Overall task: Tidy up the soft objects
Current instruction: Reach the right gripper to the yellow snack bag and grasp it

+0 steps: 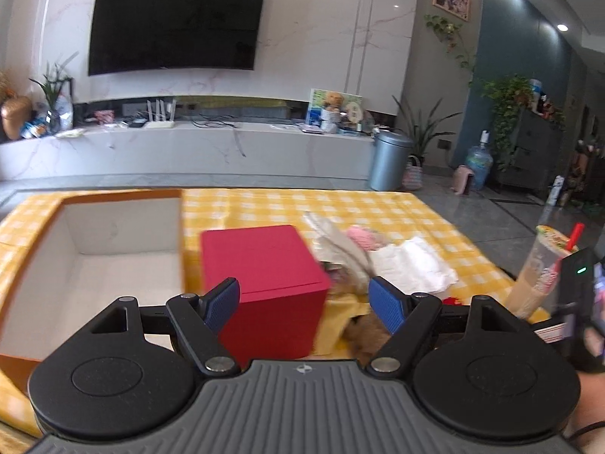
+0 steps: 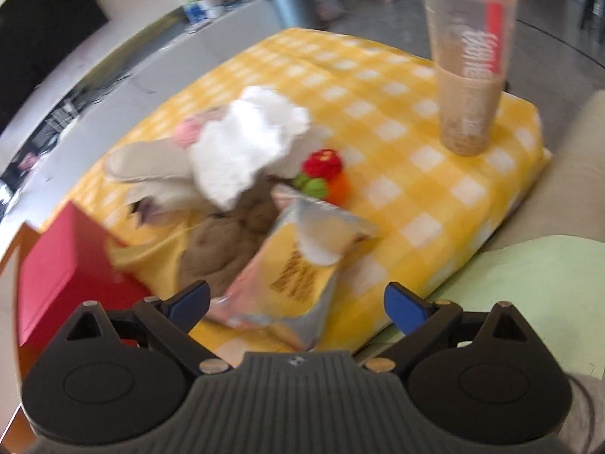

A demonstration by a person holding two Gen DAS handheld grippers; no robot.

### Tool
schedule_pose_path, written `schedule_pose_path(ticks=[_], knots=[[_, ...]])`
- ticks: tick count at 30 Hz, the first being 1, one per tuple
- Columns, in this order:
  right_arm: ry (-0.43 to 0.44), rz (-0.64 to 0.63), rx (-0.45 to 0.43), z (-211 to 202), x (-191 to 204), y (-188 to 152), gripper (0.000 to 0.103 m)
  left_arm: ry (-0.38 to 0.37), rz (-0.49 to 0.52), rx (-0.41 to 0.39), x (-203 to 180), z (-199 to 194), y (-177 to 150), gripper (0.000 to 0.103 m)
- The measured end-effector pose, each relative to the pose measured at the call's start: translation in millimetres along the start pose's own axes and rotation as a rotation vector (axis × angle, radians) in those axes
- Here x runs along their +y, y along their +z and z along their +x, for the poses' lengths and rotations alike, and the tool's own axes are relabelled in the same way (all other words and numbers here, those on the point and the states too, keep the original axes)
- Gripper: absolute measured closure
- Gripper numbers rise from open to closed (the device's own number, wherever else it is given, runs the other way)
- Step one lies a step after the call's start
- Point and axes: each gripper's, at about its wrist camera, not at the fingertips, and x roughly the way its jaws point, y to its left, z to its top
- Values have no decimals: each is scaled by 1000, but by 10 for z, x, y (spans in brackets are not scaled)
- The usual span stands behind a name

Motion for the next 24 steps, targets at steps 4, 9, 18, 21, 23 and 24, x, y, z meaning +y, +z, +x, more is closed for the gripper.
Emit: schedule_pose_path(ticks=[4,9,18,21,23,24], knots=[[3,126,14,185,-117,41,11,-19,-31,29,-157,230,-83,12],[43,178,59,352,-144,80,17,-18,14,75,-254,450,-239,12],[99,178,84,456,-78,28,43,-19,0,108,-138,529,-387,12],[120,174,69,373,-110,29,49,-11,-11,125,-93,524,-390,12],[113,138,45,266,-122,32,50,-16,-16,131,-62,500,-387,12],[92,118,25,214,-119,35,50,-21,-10,134,-58,490,-389,12]])
